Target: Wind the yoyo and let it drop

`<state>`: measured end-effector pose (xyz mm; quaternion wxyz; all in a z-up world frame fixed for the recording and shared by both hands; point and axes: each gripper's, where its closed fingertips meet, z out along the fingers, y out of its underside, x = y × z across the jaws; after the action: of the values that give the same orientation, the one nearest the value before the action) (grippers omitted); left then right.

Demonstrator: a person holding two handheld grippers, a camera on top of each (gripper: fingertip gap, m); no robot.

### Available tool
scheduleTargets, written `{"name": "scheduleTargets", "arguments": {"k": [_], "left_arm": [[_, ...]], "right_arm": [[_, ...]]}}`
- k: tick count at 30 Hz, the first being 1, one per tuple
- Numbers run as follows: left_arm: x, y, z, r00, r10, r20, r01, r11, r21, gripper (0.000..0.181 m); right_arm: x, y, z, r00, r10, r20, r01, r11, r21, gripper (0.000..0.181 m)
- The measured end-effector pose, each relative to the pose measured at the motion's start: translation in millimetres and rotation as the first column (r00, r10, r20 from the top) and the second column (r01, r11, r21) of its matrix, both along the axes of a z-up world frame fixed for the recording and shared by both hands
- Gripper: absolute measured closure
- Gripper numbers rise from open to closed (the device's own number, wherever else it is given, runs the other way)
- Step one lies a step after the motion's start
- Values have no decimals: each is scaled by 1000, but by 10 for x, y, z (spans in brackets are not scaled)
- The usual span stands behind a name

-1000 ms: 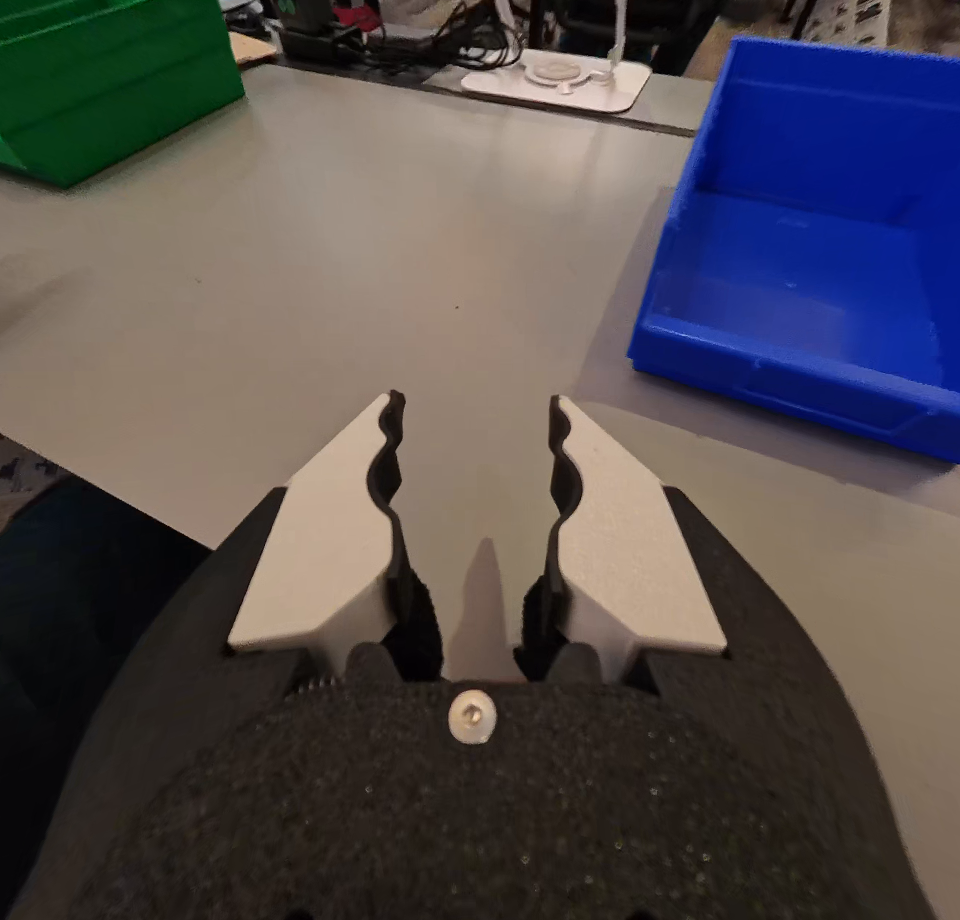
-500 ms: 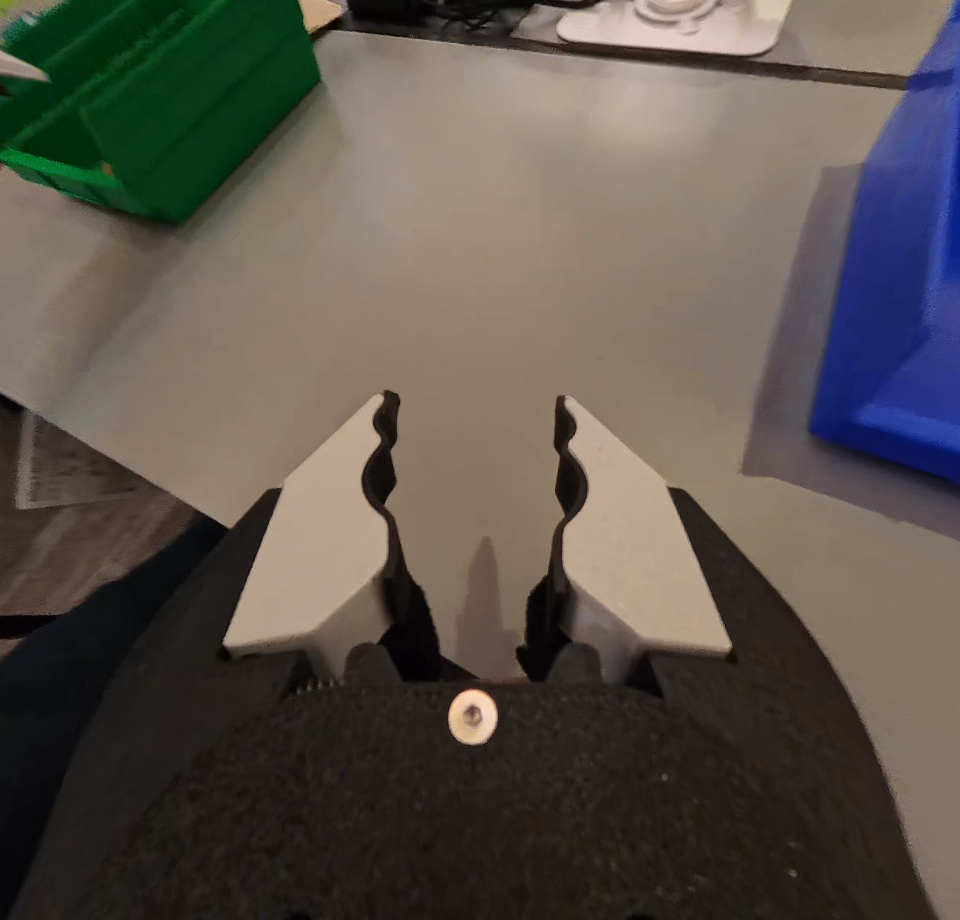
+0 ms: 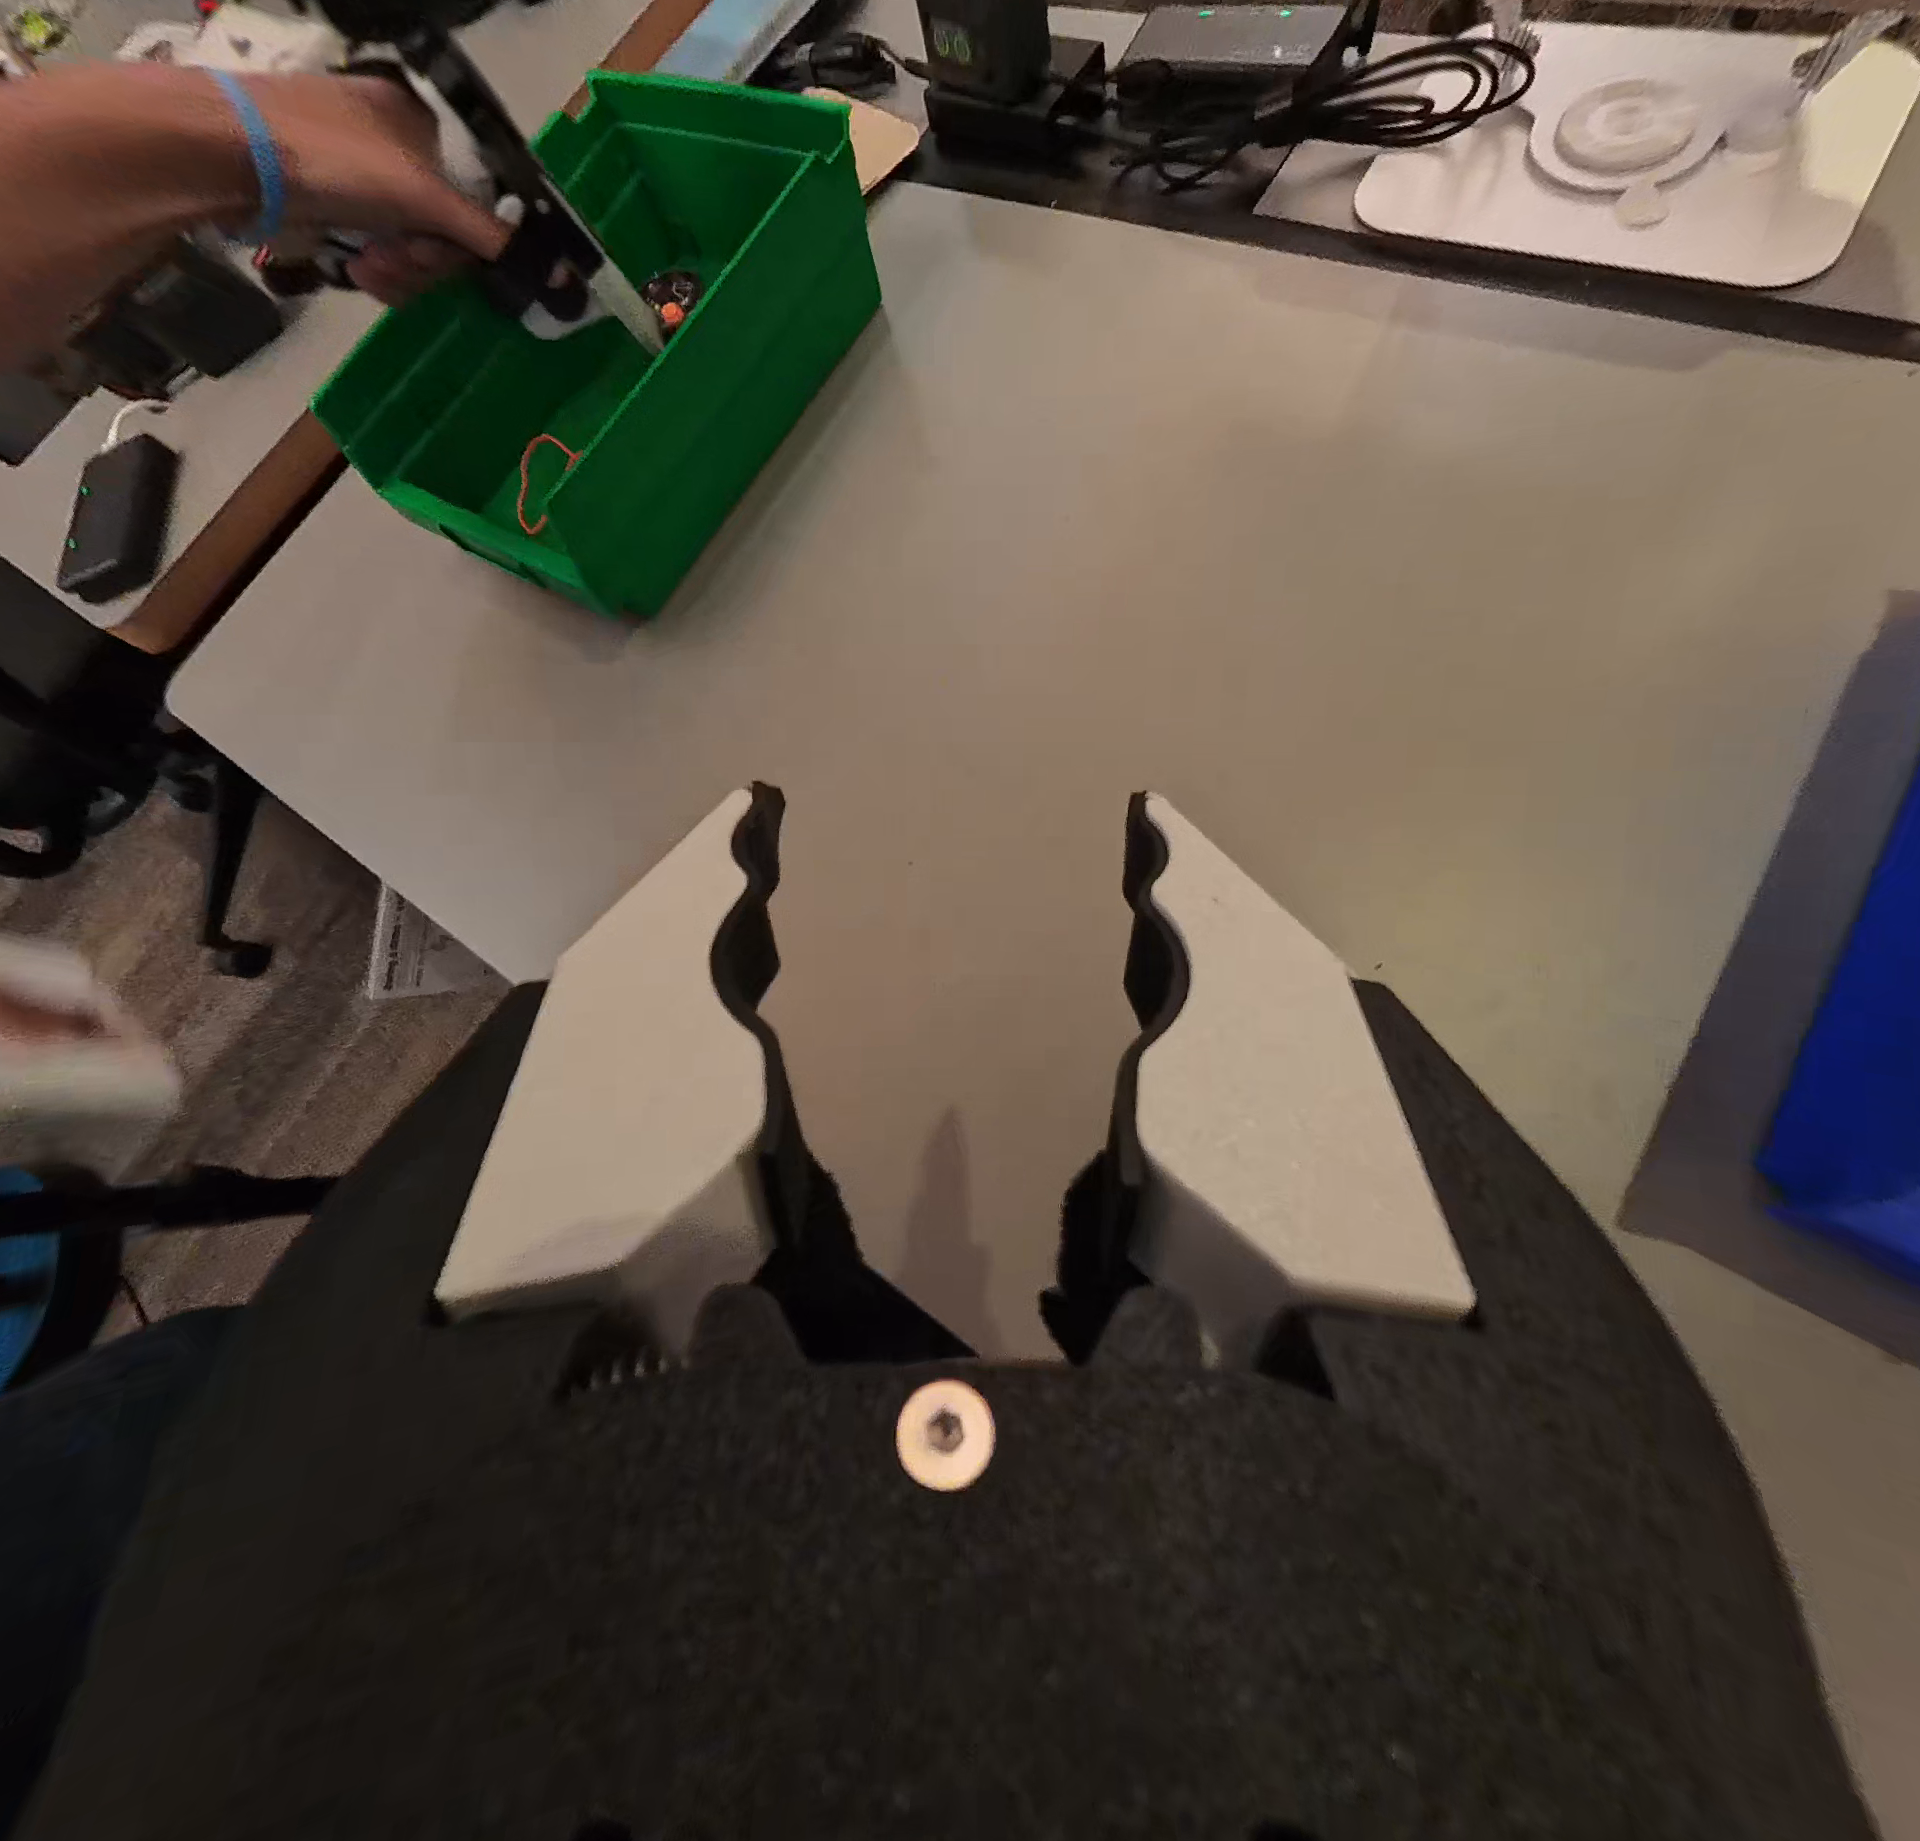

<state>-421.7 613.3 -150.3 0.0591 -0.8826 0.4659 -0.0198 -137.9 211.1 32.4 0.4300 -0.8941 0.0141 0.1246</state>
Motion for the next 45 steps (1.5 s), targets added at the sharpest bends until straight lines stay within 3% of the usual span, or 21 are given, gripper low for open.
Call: {"name": "scheduleTargets", "arguments": {"k": [3,6,8,13,19,24,27,30,34,38,41,45], "left_arm": [[-16,29,-221,988,-85,-132,80,996,-45,89],[22,92,-308,986,-75,-148,67,996,-60,100],[1,164,-329,984,-64,-164,58,997,-44,98],[134,189,-346,990,-96,-104,88,993,-75,119],[123,140,-176,995,-95,-28,94,995,-45,119],[171,-58,413,980,-177,96,167,980,107,119],[307,-285,954,954,-235,188,194,957,214,119],[514,-535,1579,921,-284,265,190,924,332,119],[869,-936,2354,871,-410,270,234,831,505,119],[1279,-1426,2952,806,-553,212,317,705,634,119],[1585,-1786,3338,749,-644,155,366,598,713,120],[1945,-2160,3744,705,-695,143,368,530,764,120]], "right_arm": [[15,-34,130,998,11,61,-9,1000,-23,118],[41,-98,209,995,13,95,-8,999,-48,119],[64,-111,266,993,13,114,-7,999,-52,119],[68,-42,379,993,13,119,-6,998,-59,123],[-13,47,590,989,43,140,-37,998,-48,128],[-48,279,745,997,40,71,-38,999,-16,127],[-237,548,836,993,109,-39,-109,994,-9,125],[-533,891,971,963,190,-191,-196,980,-12,111],[-927,1372,1389,889,329,-318,-316,944,94,111],[-1106,1680,1826,823,455,-340,-408,890,203,109],[-1085,1758,2006,793,506,-339,-445,861,245,108],[-968,1658,2103,754,540,-375,-473,842,260,108]]}}
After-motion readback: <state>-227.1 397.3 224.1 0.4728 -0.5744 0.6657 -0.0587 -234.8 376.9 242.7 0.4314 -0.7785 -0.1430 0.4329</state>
